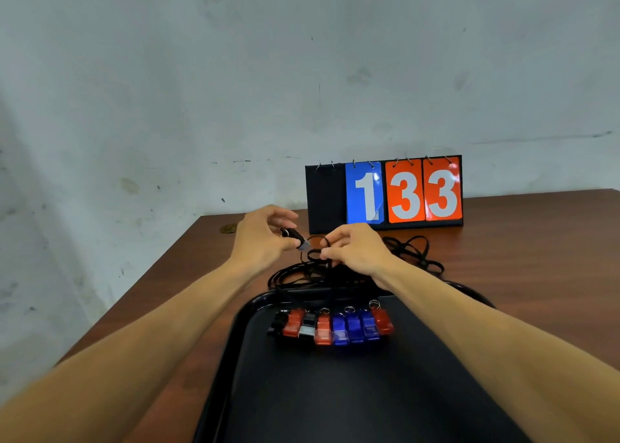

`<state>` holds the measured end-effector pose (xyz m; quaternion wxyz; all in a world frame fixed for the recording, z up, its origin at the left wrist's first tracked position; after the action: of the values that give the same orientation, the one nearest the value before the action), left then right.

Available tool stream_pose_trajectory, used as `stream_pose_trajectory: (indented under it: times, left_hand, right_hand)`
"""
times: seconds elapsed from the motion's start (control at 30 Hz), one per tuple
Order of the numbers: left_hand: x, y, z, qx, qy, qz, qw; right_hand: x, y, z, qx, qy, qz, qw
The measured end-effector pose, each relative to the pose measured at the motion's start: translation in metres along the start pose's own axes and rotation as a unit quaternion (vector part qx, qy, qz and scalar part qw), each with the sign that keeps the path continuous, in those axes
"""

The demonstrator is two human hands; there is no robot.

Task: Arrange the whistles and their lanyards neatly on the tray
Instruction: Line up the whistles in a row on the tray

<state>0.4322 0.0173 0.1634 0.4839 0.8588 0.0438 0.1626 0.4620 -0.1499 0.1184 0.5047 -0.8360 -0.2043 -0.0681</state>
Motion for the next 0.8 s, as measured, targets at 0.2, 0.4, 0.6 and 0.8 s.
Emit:
stream_pose_trajectory:
  times: [0.2, 0.4, 0.6, 0.8]
  left_hand:
    - [-0.006, 0.015, -0.009, -0.022, -0.047, -0.001, 0.999]
    - [-0.019, 0.03, -0.002, -0.072, -0.11, -0.041, 0.99]
    - [-0.042, 0.044, 0.01, -0.062, -0.16, -0.07, 0.983]
    - [-0.073, 0.068, 0.043, -0.027, -0.215, -0.044, 0.975]
  right_hand:
    - [0.009, -0.01, -0.03, -0.16, 0.023, -0.009, 0.987]
    - [-0.029, -0.078, -0.025, -0.111, -0.059, -0.207, 0.97]
    - [-0.07, -0.102, -0.037, -0.184, -0.072, -0.283, 0.939]
    - [-0.103, -0.095, -0.053, -0.235, -0.093, -0.287, 0.924]
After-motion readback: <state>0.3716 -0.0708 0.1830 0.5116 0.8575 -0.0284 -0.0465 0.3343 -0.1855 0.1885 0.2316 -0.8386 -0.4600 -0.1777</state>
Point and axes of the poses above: each hand's wrist, its own x-axis towards the middle knuckle, its own z-axis out of the palm, y = z × x, the point moved 9 cm from there along x, towards the middle knuckle, and after that the axes turned 12 degrees about -z, right-handed, at the moved point
